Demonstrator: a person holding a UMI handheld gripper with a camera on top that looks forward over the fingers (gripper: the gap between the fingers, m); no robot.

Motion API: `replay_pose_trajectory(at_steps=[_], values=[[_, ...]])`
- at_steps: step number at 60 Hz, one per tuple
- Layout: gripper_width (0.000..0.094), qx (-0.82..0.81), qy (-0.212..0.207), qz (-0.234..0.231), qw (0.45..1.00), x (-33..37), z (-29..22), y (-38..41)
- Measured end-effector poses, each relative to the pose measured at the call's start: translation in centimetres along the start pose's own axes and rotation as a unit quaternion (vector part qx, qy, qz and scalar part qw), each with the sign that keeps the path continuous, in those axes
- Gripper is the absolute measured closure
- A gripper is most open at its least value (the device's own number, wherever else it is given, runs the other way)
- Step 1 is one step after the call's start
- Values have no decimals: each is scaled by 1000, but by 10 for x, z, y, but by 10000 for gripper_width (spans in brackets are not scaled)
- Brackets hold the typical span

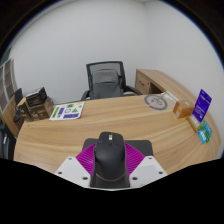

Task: Arrange mouse

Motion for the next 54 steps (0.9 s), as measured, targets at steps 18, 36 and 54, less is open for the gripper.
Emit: replay_pose_trajectory(at_steps=[18,36,54], values=[[546,12,60,-9,998,-34,68,-35],[99,15,56,-11,998,-28,69,-39],[78,9,45,-10,999,62,39,-14]])
Point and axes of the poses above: the point between the fingertips, and its own axes, seen from behind it with the camera up: y to the left, z down, x backward, against the way the camera looks, the point moved 10 cm from there along x, backward, against the way the camera looks, and after that the axes turned 14 degrees about -z, right-handed, at the moved point
